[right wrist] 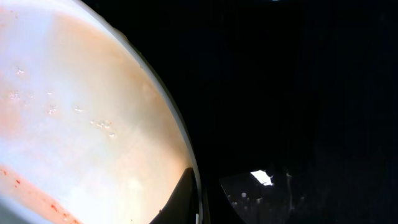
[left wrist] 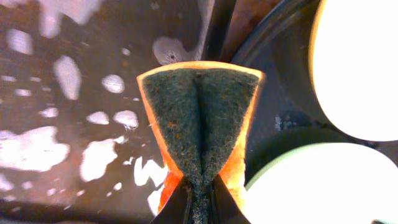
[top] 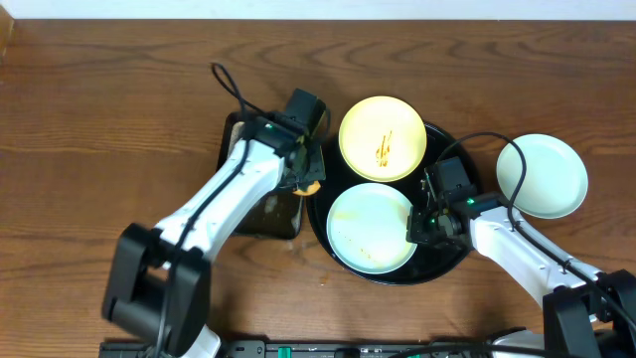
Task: Clean dirty plates on tray and stack at the side
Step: 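Return sponge to the soapy tray with the left gripper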
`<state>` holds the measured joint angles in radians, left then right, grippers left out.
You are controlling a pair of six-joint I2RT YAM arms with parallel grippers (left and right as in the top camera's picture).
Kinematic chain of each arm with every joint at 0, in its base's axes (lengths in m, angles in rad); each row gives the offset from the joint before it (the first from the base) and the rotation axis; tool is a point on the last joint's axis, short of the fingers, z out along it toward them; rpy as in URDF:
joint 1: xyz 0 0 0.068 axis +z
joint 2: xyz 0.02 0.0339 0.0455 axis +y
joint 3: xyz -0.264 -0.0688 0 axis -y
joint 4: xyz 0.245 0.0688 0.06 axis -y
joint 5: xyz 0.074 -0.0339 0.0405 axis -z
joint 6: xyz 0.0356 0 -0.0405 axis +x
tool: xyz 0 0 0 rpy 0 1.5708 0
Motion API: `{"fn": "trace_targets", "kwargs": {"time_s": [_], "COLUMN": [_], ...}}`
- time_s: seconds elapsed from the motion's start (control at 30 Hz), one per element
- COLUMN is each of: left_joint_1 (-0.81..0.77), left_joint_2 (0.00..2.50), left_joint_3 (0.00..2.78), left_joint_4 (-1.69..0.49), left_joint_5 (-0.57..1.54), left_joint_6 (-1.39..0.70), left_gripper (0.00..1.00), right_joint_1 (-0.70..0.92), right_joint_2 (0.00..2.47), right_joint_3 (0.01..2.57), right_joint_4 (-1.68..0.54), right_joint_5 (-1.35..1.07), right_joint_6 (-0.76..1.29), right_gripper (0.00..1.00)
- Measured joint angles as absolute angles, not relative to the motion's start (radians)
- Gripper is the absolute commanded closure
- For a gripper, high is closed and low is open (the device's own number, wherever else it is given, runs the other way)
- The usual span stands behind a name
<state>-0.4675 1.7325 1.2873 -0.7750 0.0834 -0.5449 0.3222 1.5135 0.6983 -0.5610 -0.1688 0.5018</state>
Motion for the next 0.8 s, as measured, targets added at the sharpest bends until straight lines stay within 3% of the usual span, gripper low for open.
{"fn": "trace_targets", "kwargs": {"time_s": [0.1,0.23,0.37,0.8], "left_joint_1": [-0.460,-0.402,-0.318,-0.227], "left_joint_2": [1.687,1.664,1.665,1.665], "left_joint_3": [1.287,1.287,1.285,1.284], "left_joint_4": [-0.794,-0.825,-0.842,-0.858], "left_joint_5": [0.068,0.057,0.045,0.045], "left_joint_6": [-0.542,-0.542,-0.542,-0.522], "left_gripper": [0.93,0.93,0.93,0.92], "right_joint_1": [0.323,0.323,0.323,0.320], "right_joint_2": [1.514,1.514,1.515,1.503], "right_joint_3": [0.698,0.696,0.690,0.686], "right_joint_4": [-0.561,-0.549,-0.514,-0.508], "right_joint_5": [-0.168,-0.160,-0.144,-0.232], "right_joint_6": [0.502,0.509,0.495,0.392], "right_gripper": [0.99,0.91,0.99,0.99]}}
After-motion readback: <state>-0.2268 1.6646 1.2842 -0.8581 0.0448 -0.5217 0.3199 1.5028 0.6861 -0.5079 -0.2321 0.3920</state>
